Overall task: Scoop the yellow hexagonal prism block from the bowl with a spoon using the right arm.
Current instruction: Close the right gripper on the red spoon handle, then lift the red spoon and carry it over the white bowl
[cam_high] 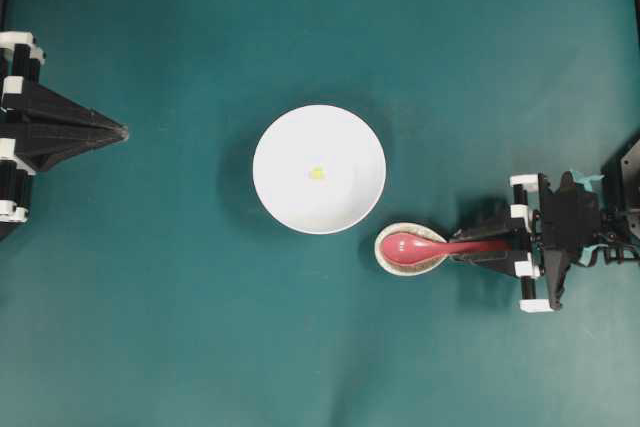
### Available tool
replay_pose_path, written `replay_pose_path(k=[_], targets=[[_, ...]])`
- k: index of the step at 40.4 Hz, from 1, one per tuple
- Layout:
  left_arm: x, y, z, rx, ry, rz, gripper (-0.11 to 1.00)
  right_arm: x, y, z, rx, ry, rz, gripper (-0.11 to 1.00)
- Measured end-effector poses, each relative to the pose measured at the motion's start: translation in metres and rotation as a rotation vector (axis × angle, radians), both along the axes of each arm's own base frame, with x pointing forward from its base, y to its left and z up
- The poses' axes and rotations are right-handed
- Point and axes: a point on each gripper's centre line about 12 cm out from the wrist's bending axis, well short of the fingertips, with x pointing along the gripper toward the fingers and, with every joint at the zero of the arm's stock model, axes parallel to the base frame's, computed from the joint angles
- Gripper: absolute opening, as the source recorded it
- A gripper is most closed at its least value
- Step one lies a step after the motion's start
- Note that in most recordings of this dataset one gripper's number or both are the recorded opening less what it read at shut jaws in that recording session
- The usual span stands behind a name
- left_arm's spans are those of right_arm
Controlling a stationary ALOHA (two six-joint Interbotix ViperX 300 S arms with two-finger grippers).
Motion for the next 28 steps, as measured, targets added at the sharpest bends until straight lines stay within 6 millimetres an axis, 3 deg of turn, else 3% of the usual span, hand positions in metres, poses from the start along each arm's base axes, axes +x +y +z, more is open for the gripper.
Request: replay_pose_path(k=[10,28], targets=[[0.0,0.0,0.001,-0.002,-0.003,0.0,0.0,0.0,-0.003,0.009,0.017,-0.03,-0.012,0.25],[0.0,0.0,0.002,-0.002,-0.014,0.0,0.0,-0.001,-0.013,0.045,0.056,-0.098,-0.036,0.25]])
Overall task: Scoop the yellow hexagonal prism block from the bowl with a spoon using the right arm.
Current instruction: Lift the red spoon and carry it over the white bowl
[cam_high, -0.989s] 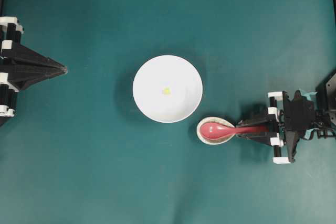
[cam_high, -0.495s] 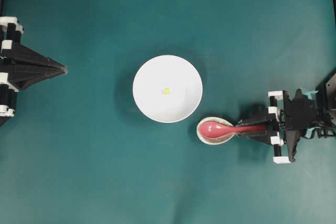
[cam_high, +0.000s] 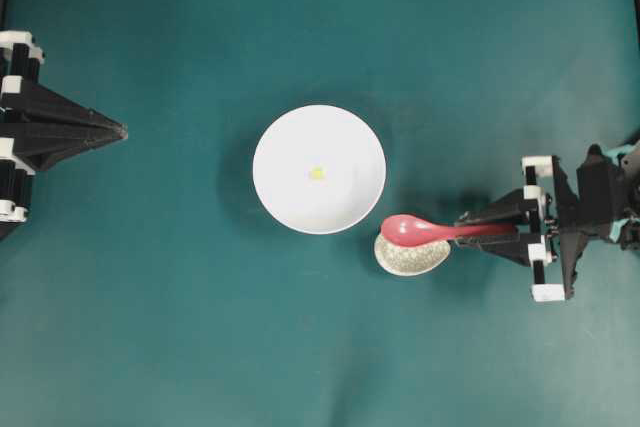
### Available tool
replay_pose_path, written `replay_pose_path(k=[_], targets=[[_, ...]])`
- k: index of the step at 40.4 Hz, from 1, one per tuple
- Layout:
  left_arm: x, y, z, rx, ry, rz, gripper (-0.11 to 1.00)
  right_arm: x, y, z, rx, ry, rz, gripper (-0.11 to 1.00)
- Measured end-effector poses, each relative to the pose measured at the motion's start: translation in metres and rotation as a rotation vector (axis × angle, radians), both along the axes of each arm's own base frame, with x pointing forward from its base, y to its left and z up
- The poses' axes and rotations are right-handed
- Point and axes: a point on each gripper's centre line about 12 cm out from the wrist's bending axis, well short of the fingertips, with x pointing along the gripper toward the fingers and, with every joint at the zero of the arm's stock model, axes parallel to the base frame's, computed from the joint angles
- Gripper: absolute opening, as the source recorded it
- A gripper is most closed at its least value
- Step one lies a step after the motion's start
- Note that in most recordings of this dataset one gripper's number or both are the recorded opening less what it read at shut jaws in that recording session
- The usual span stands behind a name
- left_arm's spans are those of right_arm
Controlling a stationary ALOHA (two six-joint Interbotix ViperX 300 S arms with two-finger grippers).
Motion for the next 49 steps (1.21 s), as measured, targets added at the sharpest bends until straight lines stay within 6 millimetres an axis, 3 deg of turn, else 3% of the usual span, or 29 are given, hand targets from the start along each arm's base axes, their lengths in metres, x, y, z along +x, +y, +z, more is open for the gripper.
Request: replay_pose_path(k=[18,49], targets=[[0.0,0.0,0.001,0.002,-0.003,0.0,0.0,0.022,-0.014,0.04,-0.014,0.101,-0.005,0.25],[0.0,0.006,-0.003,-0.01,0.029,0.031,0.0,0.075,-0.057,0.107,0.068,0.449,0.046,0.25]])
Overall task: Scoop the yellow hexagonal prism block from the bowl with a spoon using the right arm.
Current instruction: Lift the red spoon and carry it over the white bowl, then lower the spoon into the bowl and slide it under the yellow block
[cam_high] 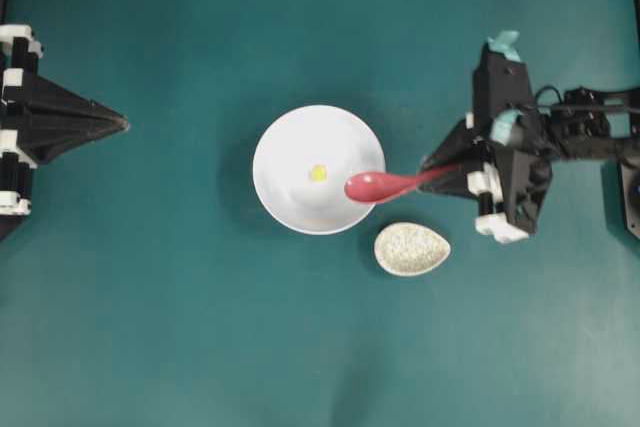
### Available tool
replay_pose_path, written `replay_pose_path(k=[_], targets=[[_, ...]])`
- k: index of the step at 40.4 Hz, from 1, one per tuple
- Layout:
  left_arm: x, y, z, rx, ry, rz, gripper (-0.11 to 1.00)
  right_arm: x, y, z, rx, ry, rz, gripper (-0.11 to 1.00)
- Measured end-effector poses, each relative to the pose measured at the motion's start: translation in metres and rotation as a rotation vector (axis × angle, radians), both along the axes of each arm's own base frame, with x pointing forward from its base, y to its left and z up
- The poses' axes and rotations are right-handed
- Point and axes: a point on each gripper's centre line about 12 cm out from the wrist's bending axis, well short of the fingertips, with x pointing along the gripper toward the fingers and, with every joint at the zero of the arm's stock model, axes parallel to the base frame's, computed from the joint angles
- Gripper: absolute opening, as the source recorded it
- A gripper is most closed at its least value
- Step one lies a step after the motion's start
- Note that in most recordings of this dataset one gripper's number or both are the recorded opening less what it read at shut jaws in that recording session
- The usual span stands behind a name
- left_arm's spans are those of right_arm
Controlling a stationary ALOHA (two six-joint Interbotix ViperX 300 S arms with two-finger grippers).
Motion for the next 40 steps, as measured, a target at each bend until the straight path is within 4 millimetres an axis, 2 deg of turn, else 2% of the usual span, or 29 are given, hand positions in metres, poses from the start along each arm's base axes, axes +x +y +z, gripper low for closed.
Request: replay_pose_path(k=[26,40], targets=[[0.001,0.0,-0.001,-0.002,0.011,0.0,0.0,0.054,-0.024,-0.01,0.007,0.269,0.057,0.25],[0.0,0.0,-0.003,-0.002,0.026,0.001,0.0,0.068,-0.027,-0.013,0.019,0.329,0.075,0.25]])
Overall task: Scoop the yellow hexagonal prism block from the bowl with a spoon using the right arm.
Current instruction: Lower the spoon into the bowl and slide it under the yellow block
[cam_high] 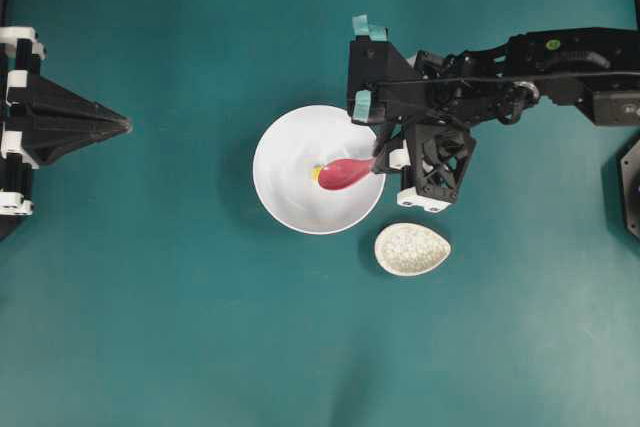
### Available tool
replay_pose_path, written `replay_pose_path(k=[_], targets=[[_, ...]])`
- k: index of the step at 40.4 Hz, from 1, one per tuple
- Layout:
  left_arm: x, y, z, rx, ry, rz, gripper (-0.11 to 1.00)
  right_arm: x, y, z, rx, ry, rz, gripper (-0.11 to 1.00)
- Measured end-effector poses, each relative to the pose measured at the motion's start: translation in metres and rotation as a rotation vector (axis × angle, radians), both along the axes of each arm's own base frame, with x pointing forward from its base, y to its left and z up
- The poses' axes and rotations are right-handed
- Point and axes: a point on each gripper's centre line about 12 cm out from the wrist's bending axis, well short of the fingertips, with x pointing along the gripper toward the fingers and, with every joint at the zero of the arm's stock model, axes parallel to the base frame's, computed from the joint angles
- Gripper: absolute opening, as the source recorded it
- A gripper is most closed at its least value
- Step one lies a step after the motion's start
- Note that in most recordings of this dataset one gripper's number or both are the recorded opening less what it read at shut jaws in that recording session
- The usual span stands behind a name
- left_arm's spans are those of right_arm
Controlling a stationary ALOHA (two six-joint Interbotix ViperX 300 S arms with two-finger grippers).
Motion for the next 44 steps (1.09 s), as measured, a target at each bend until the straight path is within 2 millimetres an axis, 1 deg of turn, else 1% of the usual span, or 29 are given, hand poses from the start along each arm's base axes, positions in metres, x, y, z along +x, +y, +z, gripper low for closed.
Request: replay_pose_path(k=[9,20,33,44], targets=[[0.0,0.0,-0.001,0.001,0.006,0.001,0.0,0.0,-0.006,-0.006,-0.008,0.02,-0.013,0.25],[-0.001,0.0,-0.001,0.001,0.009,0.0,0.0,0.003,-0.008,-0.024,-0.018,0.067,-0.006,0.25],[-0.001,0.0,-0.001,0.003,0.009,0.0,0.0,0.007,-0.009,-0.03,-0.026,0.054,-0.014,0.25],[-0.001,0.0,-0.001,0.004,0.009,0.002,0.0,0.012,-0.011,-0.039,-0.031,0.052,-0.023,0.25]])
